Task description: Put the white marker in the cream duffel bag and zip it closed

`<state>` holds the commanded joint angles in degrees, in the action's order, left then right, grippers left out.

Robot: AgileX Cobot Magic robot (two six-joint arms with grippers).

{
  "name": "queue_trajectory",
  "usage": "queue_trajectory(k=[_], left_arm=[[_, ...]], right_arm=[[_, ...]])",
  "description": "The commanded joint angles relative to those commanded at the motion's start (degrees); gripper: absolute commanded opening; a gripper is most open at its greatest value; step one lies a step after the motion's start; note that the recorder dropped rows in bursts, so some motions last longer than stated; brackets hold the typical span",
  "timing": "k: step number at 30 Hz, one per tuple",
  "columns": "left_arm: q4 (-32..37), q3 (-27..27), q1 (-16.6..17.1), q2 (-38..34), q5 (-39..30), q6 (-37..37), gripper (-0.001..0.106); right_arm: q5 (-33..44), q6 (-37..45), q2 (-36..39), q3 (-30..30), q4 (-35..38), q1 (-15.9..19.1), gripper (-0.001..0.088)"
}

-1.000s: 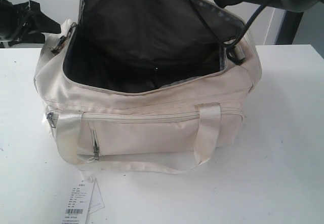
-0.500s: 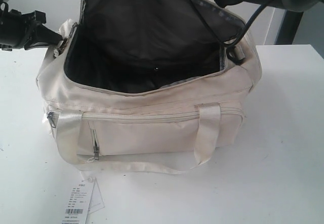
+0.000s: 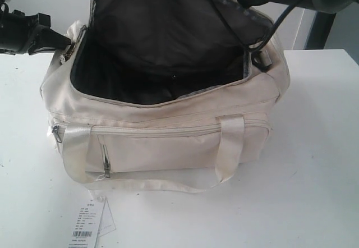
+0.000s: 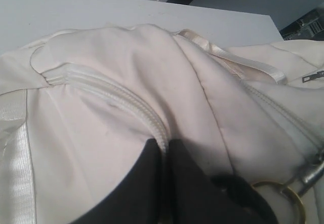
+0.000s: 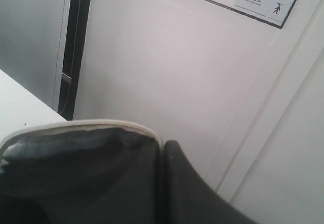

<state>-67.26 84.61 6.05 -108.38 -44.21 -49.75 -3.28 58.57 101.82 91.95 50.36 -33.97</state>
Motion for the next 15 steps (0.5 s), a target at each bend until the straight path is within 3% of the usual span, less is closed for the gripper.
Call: queue_trajectory(k=[3,8,15], left_arm=[[0.00,0.00,0.00,0.00,0.00,0.00,0.000],[0.00,0.00,0.00,0.00,-0.14,0.00,0.000],[-0.21,0.00,0.00,0.00,-0.87,0.00,0.000]], right_arm=[[3.87,-0.38,0.00,0.00,0.13,0.00,0.0000],[17.94,-0.28,0.00,0.00,-0.67,0.00,0.0000],[37.17,-0.84,0.00,0.00,-12.68,0.00,0.0000]])
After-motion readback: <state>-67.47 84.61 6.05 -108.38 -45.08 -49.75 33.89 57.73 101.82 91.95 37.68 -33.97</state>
